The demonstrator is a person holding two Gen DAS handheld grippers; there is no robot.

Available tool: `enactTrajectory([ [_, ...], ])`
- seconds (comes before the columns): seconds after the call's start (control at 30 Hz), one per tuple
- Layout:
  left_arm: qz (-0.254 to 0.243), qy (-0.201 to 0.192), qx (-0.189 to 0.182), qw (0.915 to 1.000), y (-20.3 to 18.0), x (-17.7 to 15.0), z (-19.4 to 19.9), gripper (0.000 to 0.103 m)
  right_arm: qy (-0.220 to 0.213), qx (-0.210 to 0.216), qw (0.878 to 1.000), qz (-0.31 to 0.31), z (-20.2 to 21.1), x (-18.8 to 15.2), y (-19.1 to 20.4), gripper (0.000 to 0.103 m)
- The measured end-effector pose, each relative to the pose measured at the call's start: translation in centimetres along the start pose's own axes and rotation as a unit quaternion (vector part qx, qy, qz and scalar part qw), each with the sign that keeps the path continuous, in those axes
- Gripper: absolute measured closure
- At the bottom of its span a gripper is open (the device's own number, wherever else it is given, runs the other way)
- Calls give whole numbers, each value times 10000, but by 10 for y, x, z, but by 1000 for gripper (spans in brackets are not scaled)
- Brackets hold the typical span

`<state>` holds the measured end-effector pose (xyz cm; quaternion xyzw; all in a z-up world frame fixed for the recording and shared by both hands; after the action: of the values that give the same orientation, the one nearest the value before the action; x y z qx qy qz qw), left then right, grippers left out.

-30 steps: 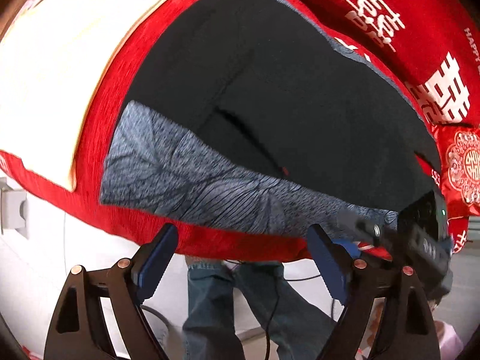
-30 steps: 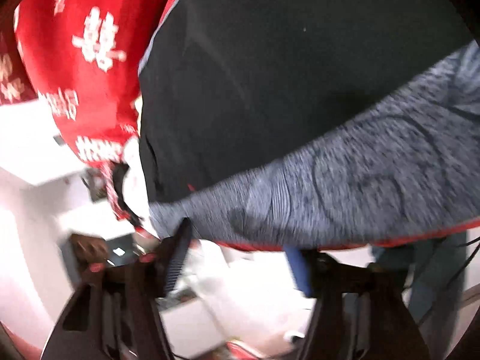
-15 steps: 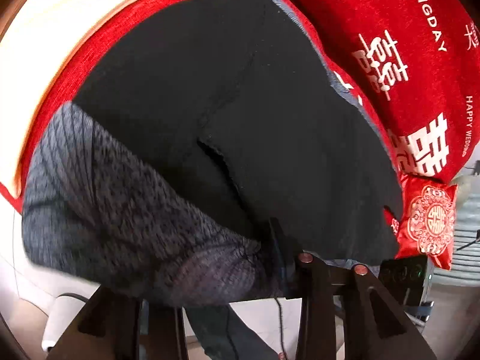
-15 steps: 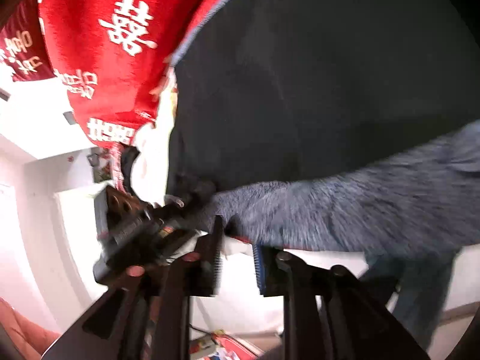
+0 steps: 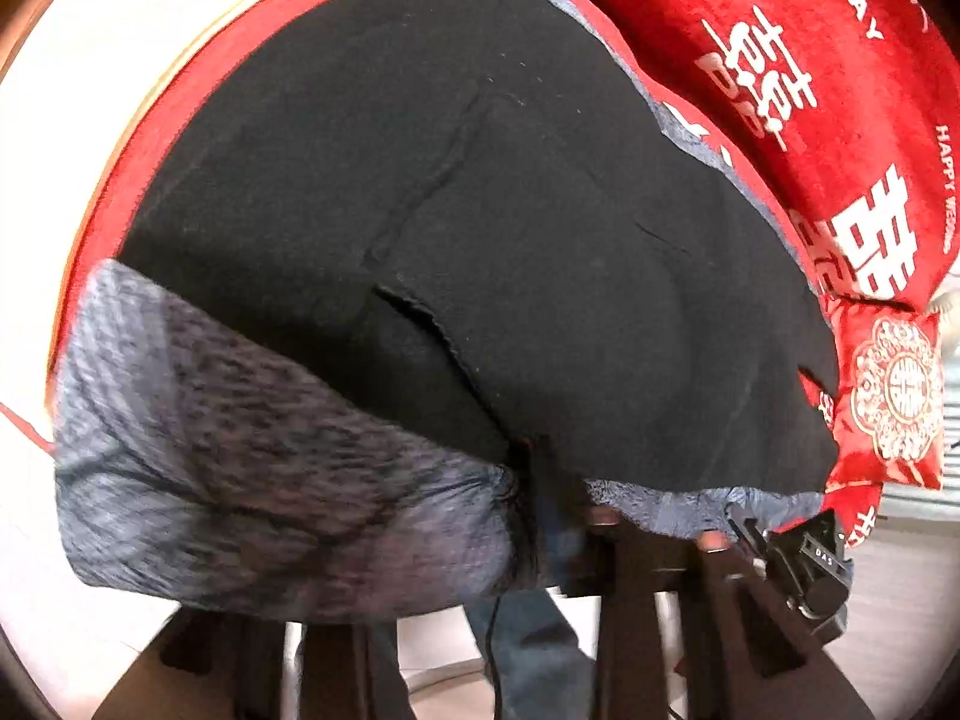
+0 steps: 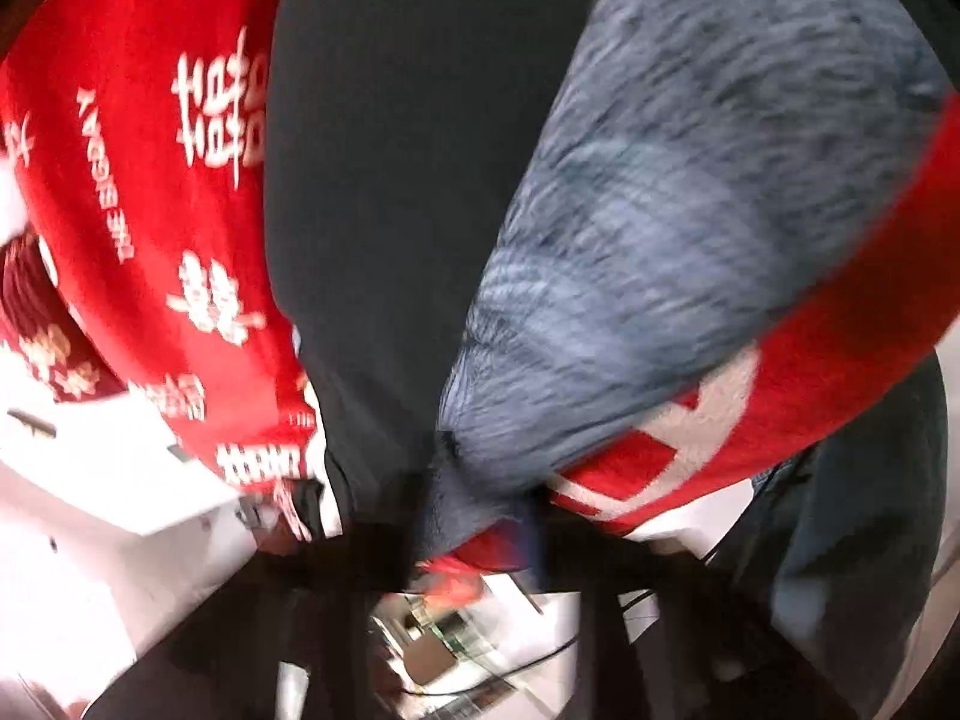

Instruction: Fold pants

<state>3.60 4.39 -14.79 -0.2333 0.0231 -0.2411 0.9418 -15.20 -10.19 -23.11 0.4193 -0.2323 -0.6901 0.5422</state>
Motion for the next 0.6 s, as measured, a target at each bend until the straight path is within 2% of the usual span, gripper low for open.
enactTrajectory([
  [0.07, 142, -83, 53, 9999, -2, 4, 11, 82, 28, -224, 9991, 373, 7, -1, 24, 94],
  [0.17, 151, -293, 69, 9994, -17, 18, 34, 82, 147, -276, 9940, 1047, 23, 6, 76, 94],
  [0.3, 62, -707, 23, 9975, -51, 57, 58, 82, 475, -253, 9781, 2012, 32, 35, 150, 94],
  [0.47, -34, -1259, -66, 9920, -89, 139, 56, 82, 783, -325, 9589, 2709, -8, 98, 225, 94],
  [0.53, -57, -1397, 48, 9902, -96, 175, 37, 82, 848, -440, 9542, 2835, -31, 124, 236, 92],
  [0.6, -100, -1385, 241, 9900, -94, 196, 14, 82, 1019, -687, 9496, 2885, -66, 154, 236, 91],
])
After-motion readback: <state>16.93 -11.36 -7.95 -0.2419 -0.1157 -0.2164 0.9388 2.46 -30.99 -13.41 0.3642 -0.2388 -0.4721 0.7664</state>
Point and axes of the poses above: each gripper's, at about its wrist camera, not at the fingertips, and z roughly against the way its jaws point, y to its left, x to its top, the point moved 7 cm from there along -z, roughly the way its jaws point, and after that the axes turned 4 degrees about -y, right-handed, at the moved point
